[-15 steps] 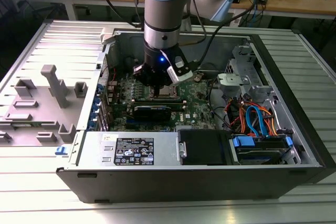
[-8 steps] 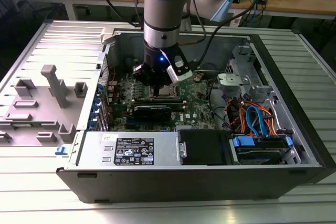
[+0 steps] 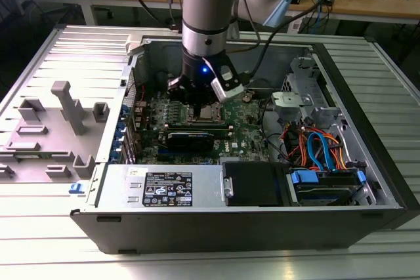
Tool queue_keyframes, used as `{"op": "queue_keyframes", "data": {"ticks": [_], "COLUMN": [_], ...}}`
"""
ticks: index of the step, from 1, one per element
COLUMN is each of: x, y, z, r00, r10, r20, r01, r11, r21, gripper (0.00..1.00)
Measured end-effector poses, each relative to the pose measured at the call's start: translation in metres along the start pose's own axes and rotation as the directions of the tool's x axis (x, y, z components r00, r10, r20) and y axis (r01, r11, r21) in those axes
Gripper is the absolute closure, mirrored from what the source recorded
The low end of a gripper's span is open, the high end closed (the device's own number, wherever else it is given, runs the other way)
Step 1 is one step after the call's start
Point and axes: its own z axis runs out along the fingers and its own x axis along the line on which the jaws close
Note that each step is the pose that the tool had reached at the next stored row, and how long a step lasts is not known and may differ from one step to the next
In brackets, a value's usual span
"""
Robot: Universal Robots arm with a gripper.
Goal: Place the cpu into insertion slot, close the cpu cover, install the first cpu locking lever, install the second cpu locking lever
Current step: 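Install the second cpu locking lever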
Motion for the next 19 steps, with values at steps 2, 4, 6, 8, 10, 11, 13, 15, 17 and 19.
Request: {"op": "queue_keyframes", "data": {"ticks": [2,4,6,8,10,11,13,15,17,19], "x": [0.0000,-0.0002,-0.0004,-0.0005,-0.0003,0.0001,0.0009,0.0015,0.0030,0.0058], "y": [-0.0010,-0.0036,-0.0044,-0.0056,-0.0057,-0.0057,-0.0056,-0.0056,-0.0055,-0.0052], "z": [0.0000,-0.0001,-0.0001,-0.0002,-0.0001,-0.0001,-0.0001,-0.0001,0.0000,0.0004], "r00": [1.0000,1.0000,1.0000,1.0000,1.0000,1.0000,0.9999,0.9999,0.9999,0.9998], "r10": [0.000,0.000,0.000,0.000,-0.002,-0.004,-0.010,-0.013,-0.014,-0.018], "r20": [-0.0005,-0.0012,-0.0015,-0.0016,-0.0016,-0.0018,-0.0020,-0.0030,-0.0044,-0.0053], "r01": [0.000,0.000,0.000,0.000,0.002,0.004,0.010,0.013,0.014,0.018], "r11": [1.0000,1.0000,1.0000,1.0000,1.0000,1.0000,1.0000,0.9999,0.9999,0.9998], "r21": [-0.0002,-0.0001,-0.0002,-0.0002,-0.0003,-0.0001,0.0001,0.0001,0.0001,0.0000], "gripper": [0.89,0.89,0.89,0.89,0.89,0.89,0.89,0.89,0.89,0.89]}}
